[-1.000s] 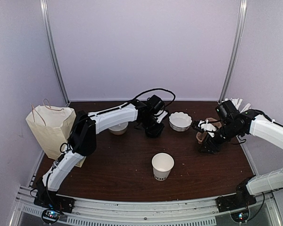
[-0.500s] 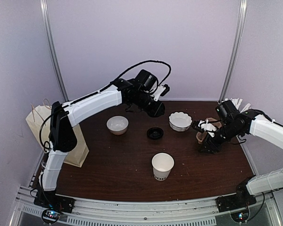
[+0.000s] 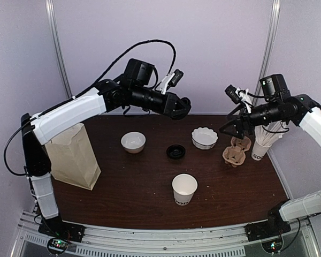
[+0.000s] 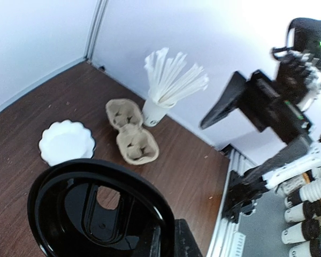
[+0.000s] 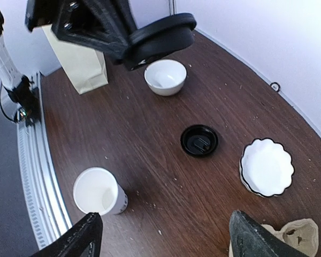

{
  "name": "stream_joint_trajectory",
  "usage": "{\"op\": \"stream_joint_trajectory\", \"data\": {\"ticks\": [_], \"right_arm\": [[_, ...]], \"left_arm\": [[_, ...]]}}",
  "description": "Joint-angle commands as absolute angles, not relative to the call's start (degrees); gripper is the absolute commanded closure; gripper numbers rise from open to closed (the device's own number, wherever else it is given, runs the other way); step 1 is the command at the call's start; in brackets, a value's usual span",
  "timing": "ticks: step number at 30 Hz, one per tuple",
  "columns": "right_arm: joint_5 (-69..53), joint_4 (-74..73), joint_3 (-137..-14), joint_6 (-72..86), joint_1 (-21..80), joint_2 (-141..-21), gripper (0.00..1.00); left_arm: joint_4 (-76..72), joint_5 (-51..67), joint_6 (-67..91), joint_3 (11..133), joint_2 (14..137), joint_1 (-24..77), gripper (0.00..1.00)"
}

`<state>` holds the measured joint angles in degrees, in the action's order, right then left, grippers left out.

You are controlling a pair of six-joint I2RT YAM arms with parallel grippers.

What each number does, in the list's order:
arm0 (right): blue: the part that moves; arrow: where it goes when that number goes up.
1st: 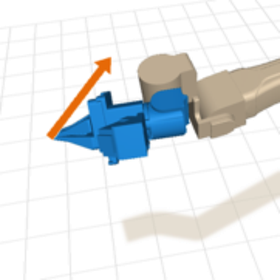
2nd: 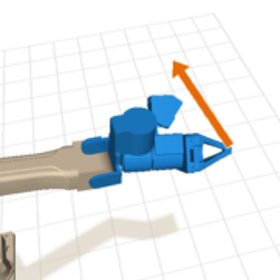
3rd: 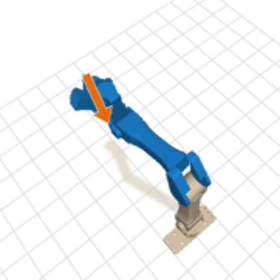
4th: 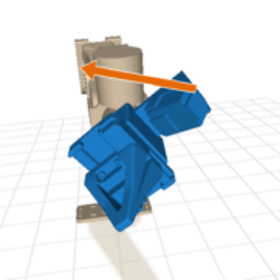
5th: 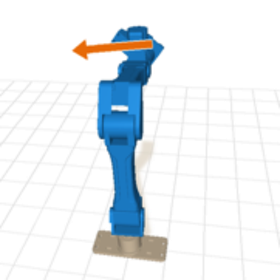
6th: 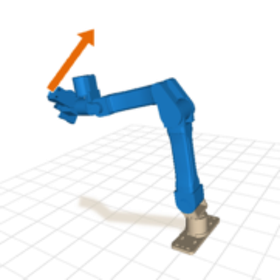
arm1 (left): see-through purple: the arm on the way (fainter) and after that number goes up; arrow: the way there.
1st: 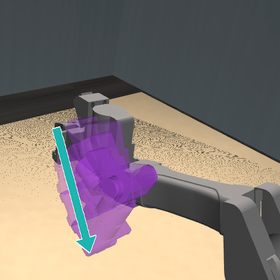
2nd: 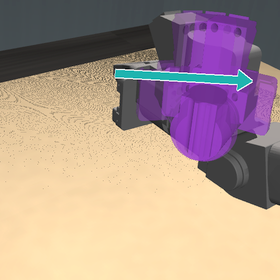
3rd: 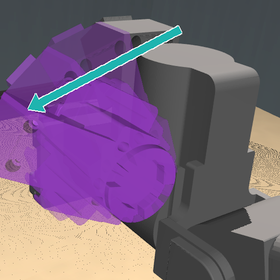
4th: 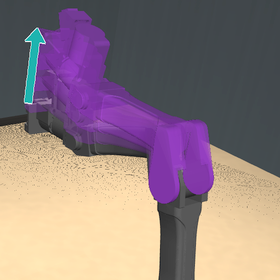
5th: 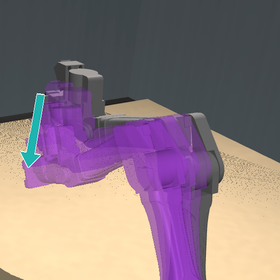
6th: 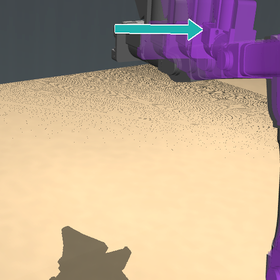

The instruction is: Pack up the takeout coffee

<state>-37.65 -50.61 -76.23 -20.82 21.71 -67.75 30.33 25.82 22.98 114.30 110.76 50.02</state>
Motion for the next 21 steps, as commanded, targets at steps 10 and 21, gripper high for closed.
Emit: {"op": "stream_joint_trajectory", "data": {"ticks": [10,21], "right_arm": [[-65.94,-13.83,-87.09,29.82,21.39,-81.46,0.09],[-69.99,13.08,-84.35,53.37,23.2,-86.39,0.01]], "left_arm": [[-10.86,34.17,34.31,94.92,96.79,50.19,0.9],[-17.75,35.67,38.73,94.71,98.85,50.38,0.9]]}}
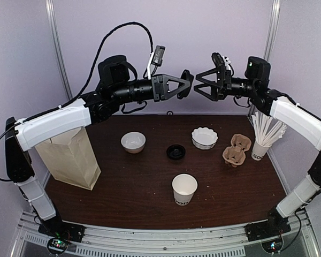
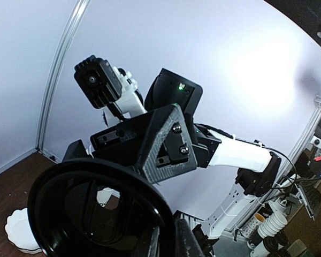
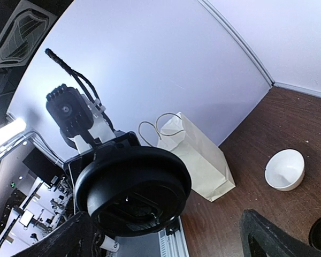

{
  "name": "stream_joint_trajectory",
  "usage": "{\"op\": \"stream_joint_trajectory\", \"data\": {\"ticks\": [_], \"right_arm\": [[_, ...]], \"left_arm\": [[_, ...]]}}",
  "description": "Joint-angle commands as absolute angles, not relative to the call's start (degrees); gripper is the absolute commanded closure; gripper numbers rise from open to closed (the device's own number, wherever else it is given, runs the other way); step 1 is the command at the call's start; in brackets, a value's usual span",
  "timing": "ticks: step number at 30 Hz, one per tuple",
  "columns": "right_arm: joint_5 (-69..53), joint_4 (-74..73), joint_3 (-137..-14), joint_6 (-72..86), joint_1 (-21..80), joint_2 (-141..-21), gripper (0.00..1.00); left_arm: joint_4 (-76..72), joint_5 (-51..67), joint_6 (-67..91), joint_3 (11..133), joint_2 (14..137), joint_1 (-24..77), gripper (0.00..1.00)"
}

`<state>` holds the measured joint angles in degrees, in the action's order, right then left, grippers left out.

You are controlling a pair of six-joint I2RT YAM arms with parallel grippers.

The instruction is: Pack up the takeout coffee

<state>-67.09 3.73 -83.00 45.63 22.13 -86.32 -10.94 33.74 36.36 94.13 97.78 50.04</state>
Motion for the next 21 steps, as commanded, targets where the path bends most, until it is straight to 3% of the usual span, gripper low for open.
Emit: {"op": "stream_joint_trajectory", "data": {"ticks": [1,9,21], "right_arm": [[-70.31,13.19,-84.3,53.58,23.59,-86.74,0.01],[-72.94,32.36,-81.1,67.09,25.89,-88.13,0.01],[-71.72,22.9,-80.05,59.87,26.19,-88.07,0.02]], "left_arm": [[-17.68,35.72,38.76,95.08,99.16,50.44,0.9],[-18.46,35.6,38.67,95.47,99.58,50.87,0.9],[-19.83,35.42,38.66,95.49,98.98,51.32,0.91]]}}
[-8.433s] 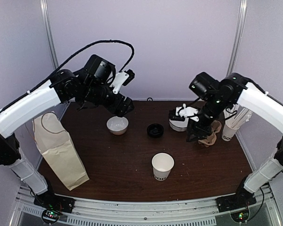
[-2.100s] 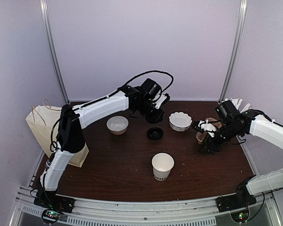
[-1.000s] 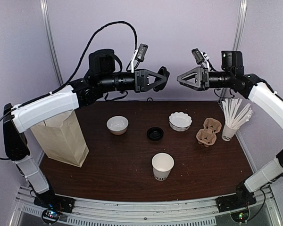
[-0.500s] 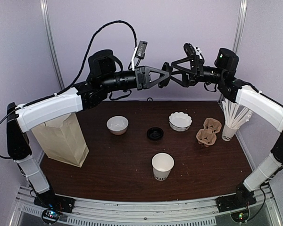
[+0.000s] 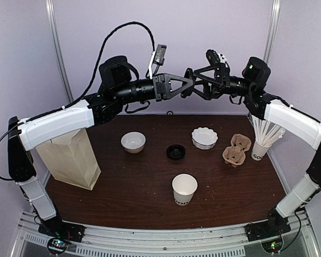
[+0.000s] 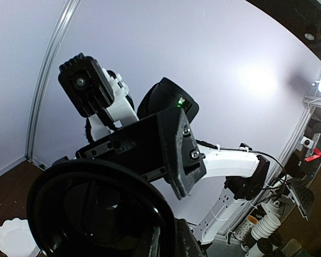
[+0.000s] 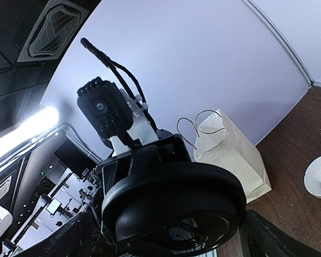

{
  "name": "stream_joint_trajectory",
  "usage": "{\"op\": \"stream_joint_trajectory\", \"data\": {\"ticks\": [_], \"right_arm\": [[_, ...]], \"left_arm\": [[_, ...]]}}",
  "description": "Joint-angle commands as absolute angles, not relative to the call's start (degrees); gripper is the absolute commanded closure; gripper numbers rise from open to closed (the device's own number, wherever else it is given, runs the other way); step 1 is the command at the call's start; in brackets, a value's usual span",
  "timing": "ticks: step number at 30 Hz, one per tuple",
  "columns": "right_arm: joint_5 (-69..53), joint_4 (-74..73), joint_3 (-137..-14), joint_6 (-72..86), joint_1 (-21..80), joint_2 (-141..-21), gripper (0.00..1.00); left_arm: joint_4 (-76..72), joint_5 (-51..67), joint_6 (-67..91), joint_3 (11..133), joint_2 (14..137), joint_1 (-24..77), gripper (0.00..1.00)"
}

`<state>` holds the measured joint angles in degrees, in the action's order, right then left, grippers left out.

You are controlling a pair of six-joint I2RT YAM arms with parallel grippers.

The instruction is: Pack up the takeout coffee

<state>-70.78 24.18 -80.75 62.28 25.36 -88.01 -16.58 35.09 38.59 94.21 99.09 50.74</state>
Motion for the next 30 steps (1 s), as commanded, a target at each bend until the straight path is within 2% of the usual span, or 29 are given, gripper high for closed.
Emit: {"op": "stream_joint_trajectory", "data": {"ticks": [1,7,16,19,23,30], "right_arm": [[-71.72,22.56,-80.14,59.5,26.19,-88.07,0.02],[-71.92,22.57,-79.91,59.36,26.28,-88.07,0.04],[-72.16,25.96,-78.64,61.42,26.39,-87.42,0.18],[-72.22,27.63,-78.29,62.68,26.37,-87.09,0.17],[-72.84,31.7,-77.36,64.75,26.38,-86.34,0.07],[-72.42,31.2,-76.49,65.18,24.82,-86.64,0.11]], "left_arm": [[-19.86,35.42,38.67,95.52,98.97,51.39,0.91],[-18.95,35.1,37.85,95.65,98.79,51.67,0.91],[-17.21,33.72,36.13,95.71,99.27,51.68,0.91],[-17.29,33.39,35.91,95.23,99.15,51.68,0.91],[-17.41,32.99,35.72,94.85,98.86,51.66,0.91],[-17.77,32.74,36.03,94.49,98.46,51.68,0.92]]}}
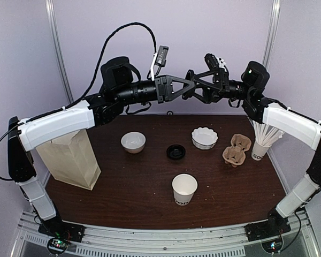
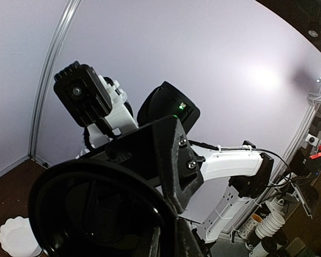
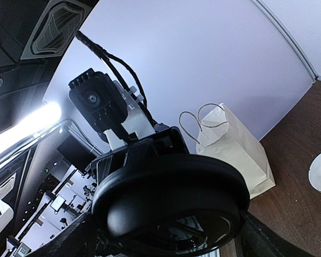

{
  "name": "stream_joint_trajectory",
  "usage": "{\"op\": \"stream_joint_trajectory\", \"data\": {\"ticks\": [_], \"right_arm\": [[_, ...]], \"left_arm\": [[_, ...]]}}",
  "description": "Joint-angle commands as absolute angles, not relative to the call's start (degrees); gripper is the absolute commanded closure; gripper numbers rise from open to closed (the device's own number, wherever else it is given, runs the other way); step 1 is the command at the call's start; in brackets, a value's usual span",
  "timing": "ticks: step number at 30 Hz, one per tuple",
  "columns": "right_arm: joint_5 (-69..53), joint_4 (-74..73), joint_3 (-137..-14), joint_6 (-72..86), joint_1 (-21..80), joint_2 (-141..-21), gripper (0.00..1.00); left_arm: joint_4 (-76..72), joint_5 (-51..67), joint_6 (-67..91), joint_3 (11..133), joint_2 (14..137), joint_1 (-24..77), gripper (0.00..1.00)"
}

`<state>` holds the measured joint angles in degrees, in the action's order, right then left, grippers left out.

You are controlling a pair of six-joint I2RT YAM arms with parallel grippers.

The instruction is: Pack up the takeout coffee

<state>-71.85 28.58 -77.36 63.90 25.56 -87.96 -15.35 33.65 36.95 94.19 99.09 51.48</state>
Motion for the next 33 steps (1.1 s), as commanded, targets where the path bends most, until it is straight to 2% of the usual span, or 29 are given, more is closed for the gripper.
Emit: {"op": "stream_joint_trajectory", "data": {"ticks": [1,11,17,24,25,28,30,33], "right_arm": [[-72.49,32.13,-76.27,65.77,24.72,-86.69,0.11],[-73.5,41.89,-75.73,73.34,24.55,-86.57,0.07],[-72.74,39.83,-75.67,71.67,24.35,-86.74,0.17],[-72.02,25.3,-76.16,60.01,24.29,-85.56,0.25],[-72.03,23.99,-76.26,58.82,24.26,-85.26,0.26],[-71.76,19.88,-76.89,55.43,23.64,-84.69,0.26],[-71.42,10.47,-79.38,48.73,22.4,-84.61,0.28],[-68.5,-13.64,-85.19,28.81,21.29,-84.44,0.28]], "left_arm": [[-17.77,32.68,36.01,94.48,98.44,51.68,0.92],[-18.55,32.75,36.72,93.35,98.7,51.59,0.94],[-18.54,32.77,36.65,93.16,98.61,51.59,0.94],[-17.45,32.45,36.26,92.96,98.79,51.59,0.9],[-16.88,32.1,36.12,92.91,98.79,51.59,0.84],[-13.62,30.6,35.07,92.94,98.39,51.59,0.52],[-9.89,28.56,32.89,92.65,97.09,51.59,0.44],[-1.75,25.34,28.22,91.38,94.12,51.59,0.37]]}}
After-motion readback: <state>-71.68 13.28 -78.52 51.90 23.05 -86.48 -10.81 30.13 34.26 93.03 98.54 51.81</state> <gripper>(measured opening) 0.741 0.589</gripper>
